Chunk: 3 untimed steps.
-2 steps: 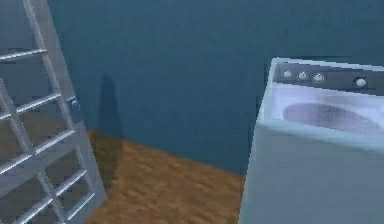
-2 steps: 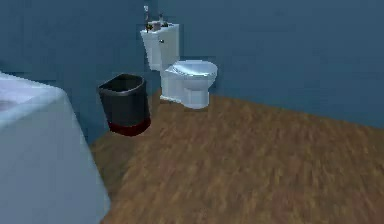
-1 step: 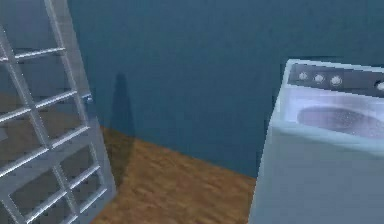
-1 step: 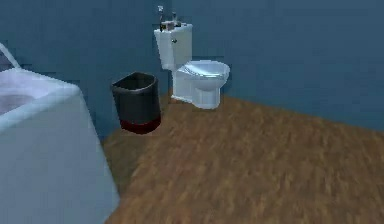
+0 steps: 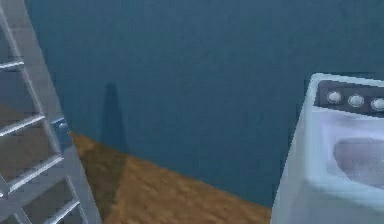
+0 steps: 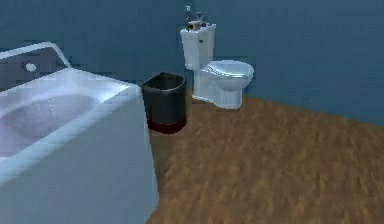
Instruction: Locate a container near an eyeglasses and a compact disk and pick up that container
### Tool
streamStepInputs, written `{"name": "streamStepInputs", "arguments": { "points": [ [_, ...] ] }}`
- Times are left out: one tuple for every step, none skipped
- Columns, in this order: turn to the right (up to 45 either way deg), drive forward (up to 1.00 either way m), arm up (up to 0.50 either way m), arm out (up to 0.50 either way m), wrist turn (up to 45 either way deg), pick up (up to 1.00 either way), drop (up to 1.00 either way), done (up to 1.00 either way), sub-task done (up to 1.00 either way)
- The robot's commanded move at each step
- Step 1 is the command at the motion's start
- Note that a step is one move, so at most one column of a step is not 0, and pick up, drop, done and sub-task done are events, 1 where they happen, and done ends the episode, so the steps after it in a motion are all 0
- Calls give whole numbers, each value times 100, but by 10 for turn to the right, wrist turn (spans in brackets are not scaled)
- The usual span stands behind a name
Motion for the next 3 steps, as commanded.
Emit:
{"name": "streamStepInputs", "arguments": {
  "points": [
    [-150,0,0,0,0,0,0,0,0],
    [0,100,0,0,0,0,0,0,0],
    [-180,0,0,0,0,0,0,0,0]
  ]
}}
